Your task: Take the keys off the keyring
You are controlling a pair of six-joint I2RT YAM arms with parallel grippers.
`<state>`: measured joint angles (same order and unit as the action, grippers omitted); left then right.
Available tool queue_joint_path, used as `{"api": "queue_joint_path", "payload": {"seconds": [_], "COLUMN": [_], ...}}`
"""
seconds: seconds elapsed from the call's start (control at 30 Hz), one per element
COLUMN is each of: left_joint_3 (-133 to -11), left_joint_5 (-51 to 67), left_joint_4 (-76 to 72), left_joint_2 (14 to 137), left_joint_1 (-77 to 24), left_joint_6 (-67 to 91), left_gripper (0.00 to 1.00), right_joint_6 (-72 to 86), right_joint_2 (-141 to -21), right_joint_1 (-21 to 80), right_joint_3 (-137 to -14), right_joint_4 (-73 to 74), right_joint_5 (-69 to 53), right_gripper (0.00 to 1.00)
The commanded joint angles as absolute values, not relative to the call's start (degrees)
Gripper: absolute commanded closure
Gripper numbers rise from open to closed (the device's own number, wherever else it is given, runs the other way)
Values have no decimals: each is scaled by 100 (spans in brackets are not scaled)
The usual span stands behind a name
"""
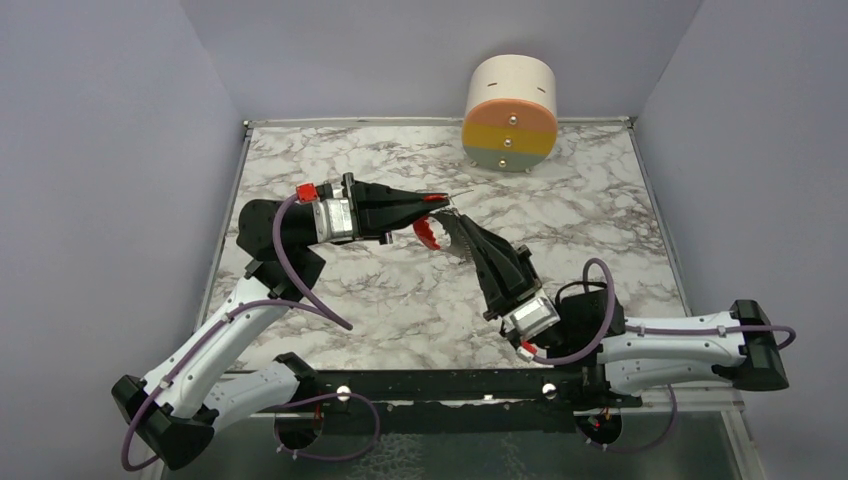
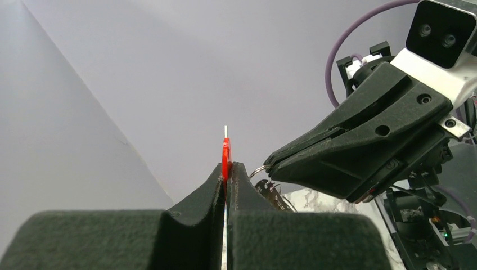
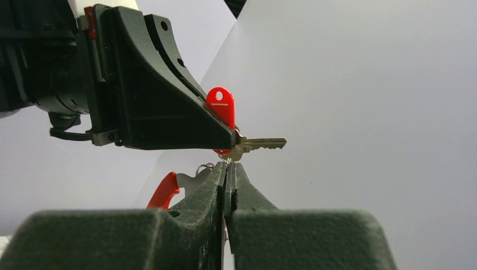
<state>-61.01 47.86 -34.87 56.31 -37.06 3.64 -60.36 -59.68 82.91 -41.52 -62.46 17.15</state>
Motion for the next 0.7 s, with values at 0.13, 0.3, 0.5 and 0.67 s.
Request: {"api": "queue_joint_path", "payload": {"seconds": [0.13,0.3,0.5,0.67], "left_joint_3": [-6292,-6378,-6317,-6279], "left_joint_5": [4041,4328,4307,4276], "left_joint_4": [-3682,-3681,-3680,-3680], "left_joint_2": [5608,5704,5619,5582], "left_joint_1": [-3608,-3608,-3603,-3604], "left_joint_6": [114,335,323,324], "left_gripper": [100,100,100,100], "right_joint_6": [-5585,-5552,-5375,-5328], "right_joint_2": [-5426,-5438,-5619,-6020], "right_joint_1": [8341,8342,8346,8346], "right_joint_3": [-4002,-4023,-4241,-4748], "right_joint_4": [-6031,-6017,-5866,-5265], "right_joint_5": [1048,1051,1300,1582], "right_gripper": [99,99,99,79]}}
